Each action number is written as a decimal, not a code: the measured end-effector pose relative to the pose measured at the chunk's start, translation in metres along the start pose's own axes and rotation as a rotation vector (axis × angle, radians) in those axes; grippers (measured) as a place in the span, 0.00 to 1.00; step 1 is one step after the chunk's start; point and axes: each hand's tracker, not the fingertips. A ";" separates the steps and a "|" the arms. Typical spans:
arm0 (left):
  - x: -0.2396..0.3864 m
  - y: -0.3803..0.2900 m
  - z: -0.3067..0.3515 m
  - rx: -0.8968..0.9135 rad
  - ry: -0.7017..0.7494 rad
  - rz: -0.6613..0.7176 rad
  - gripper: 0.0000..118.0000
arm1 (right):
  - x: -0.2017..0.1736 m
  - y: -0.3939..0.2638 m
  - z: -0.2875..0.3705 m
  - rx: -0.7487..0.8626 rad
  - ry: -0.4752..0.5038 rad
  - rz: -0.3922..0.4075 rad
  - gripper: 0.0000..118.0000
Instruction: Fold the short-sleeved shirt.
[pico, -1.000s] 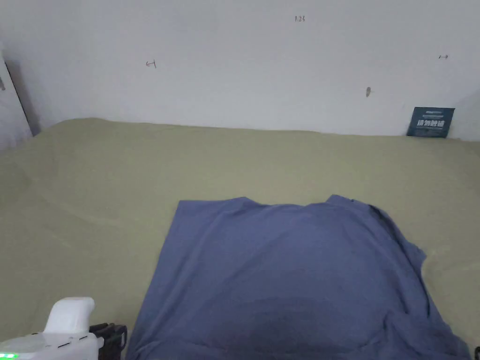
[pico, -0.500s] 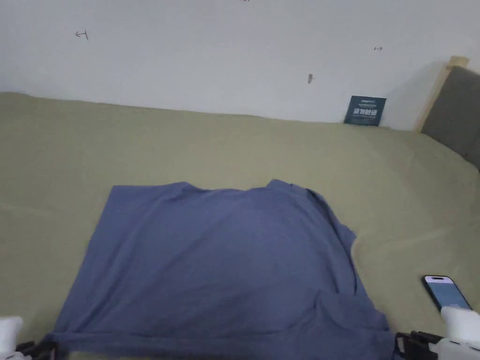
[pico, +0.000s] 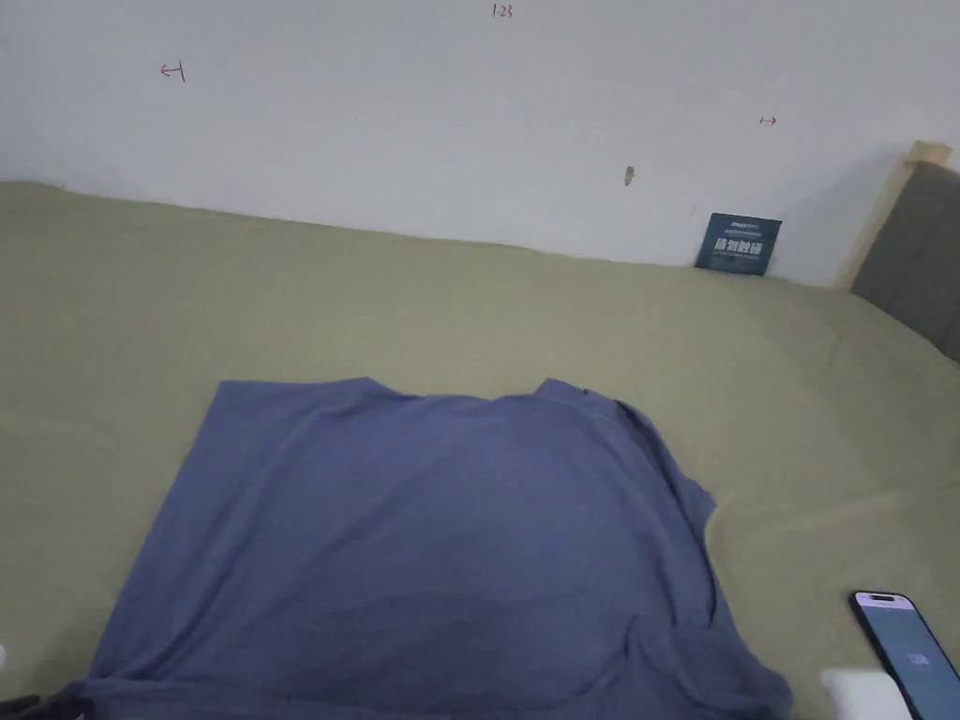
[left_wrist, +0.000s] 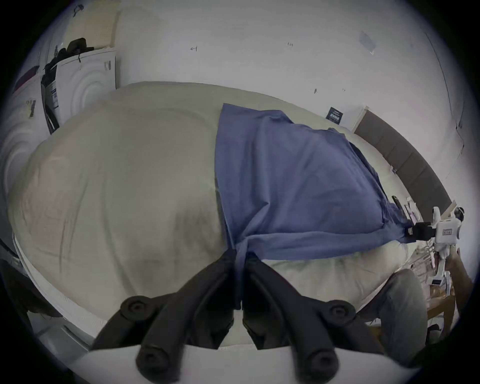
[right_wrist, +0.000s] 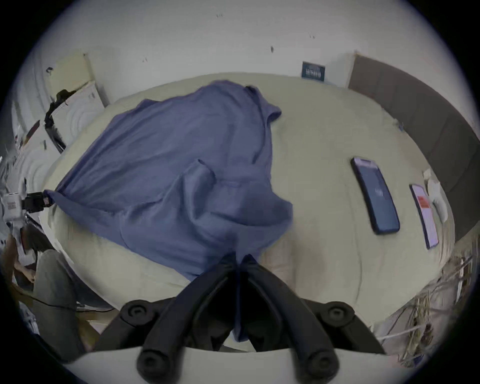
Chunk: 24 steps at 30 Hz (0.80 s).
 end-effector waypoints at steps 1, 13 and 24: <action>0.001 0.003 0.002 0.002 0.001 0.001 0.04 | -0.002 0.004 0.004 0.023 -0.008 0.000 0.01; 0.001 0.111 -0.003 -0.023 -0.055 -0.045 0.04 | 0.014 0.131 0.009 0.091 0.024 -0.012 0.01; 0.000 0.199 -0.105 -0.178 -0.047 0.050 0.83 | 0.037 0.195 -0.111 -0.024 -0.003 -0.077 0.79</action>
